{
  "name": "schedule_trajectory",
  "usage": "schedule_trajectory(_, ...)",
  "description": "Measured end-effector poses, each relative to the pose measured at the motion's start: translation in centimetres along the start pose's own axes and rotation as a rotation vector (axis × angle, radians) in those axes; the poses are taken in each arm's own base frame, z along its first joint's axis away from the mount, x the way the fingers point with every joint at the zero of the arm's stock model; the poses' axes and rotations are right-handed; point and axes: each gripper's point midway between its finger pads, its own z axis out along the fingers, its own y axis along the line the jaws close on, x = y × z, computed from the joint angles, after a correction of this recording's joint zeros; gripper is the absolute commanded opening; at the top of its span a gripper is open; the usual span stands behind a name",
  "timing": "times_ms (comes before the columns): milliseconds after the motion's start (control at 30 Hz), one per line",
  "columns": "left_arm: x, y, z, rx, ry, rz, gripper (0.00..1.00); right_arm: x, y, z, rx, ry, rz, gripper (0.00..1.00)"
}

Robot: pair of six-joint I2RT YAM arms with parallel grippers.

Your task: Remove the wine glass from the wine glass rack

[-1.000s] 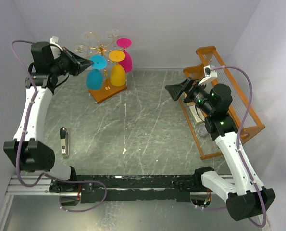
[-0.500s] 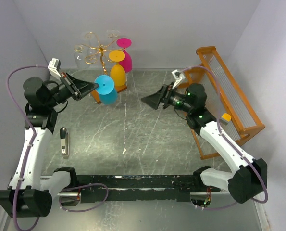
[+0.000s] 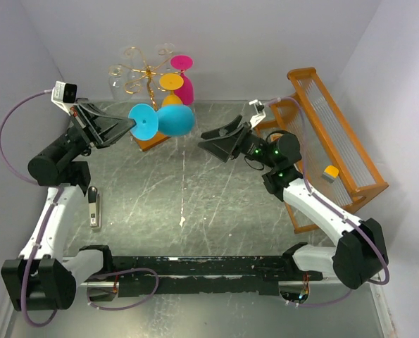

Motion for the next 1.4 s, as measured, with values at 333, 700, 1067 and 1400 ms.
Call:
schedule_trajectory(333,-0.6,0.5,-0.6,0.105,-0.042,-0.028,0.07,-3.2,2.5,1.9,-0.216,-0.130,0.062,0.73)
schedule_trajectory(700,-0.4,0.0,-0.4,0.134,-0.049,-0.044,0.07,-3.6,4.0,2.7,-0.344,-0.147,0.119,0.73)
schedule_trajectory(1067,0.4,-1.4,-0.5,0.161,-0.039,-0.023,0.07,-4.0,3.4,2.6,-0.211,-0.149,0.063,0.81)
schedule_trajectory(1400,0.2,-1.6,-0.4,0.172,-0.049,-0.024,0.07,-3.9,4.1,2.9,-0.237,-0.133,0.046,0.67)
